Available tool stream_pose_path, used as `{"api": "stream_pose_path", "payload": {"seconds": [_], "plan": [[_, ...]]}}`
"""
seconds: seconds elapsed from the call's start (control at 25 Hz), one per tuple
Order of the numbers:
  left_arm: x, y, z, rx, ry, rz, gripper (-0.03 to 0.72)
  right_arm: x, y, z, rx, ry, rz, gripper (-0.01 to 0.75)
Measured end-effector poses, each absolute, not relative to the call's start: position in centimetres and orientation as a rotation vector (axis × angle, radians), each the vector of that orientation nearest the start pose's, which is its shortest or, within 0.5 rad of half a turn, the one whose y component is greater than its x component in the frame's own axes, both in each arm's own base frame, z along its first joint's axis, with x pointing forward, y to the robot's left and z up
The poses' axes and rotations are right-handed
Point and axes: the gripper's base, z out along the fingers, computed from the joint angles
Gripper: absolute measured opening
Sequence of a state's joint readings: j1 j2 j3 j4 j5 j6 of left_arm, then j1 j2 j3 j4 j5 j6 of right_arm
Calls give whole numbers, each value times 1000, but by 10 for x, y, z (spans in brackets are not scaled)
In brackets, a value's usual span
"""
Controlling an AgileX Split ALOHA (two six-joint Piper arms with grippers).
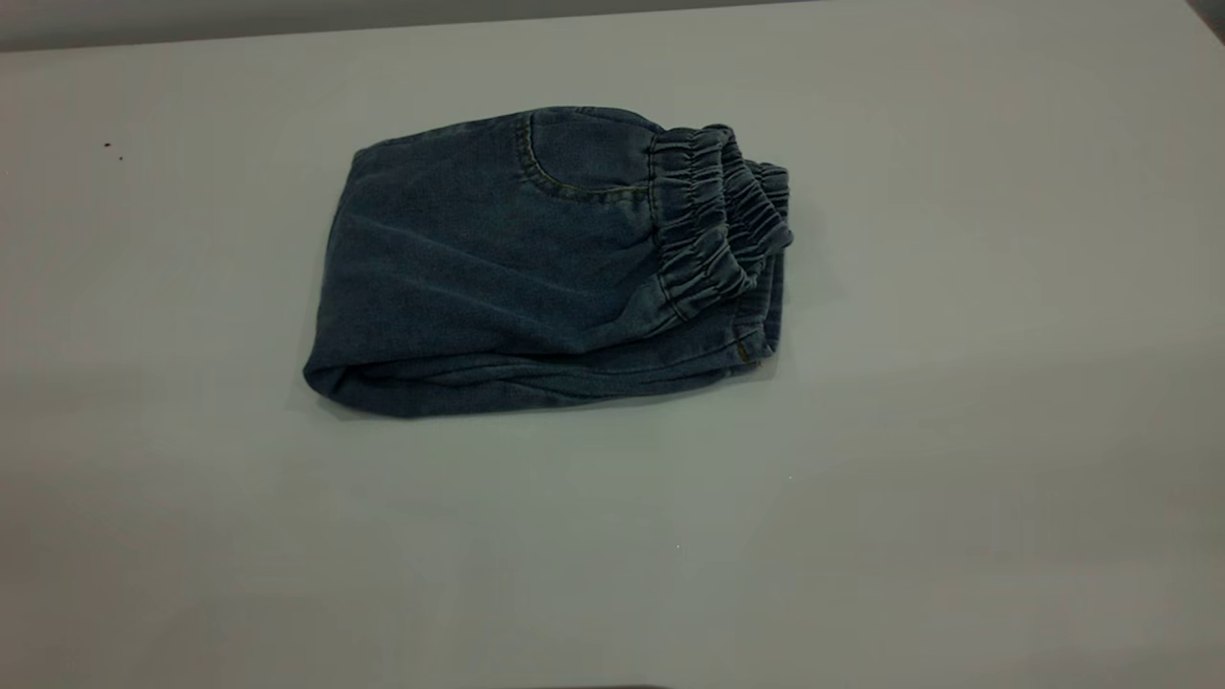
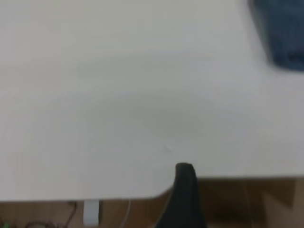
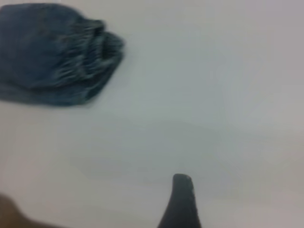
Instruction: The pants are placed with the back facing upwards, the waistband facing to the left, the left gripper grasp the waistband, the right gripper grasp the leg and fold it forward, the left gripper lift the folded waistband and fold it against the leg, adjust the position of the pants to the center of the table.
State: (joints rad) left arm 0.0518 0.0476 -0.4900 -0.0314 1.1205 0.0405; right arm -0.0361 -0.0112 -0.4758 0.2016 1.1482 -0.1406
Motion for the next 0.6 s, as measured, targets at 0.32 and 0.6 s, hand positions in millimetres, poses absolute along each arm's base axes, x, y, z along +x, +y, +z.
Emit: {"api": "stream_pose_path", "payload": {"seconds": [0.32,0.6], "plan": [[-9,-3,269,-11,2102,18,566,-7,18,265,-61,2127,104,510],[-9,-3,269,53,2102,-19,566,-7,18,265,-61,2127,104,510]]}}
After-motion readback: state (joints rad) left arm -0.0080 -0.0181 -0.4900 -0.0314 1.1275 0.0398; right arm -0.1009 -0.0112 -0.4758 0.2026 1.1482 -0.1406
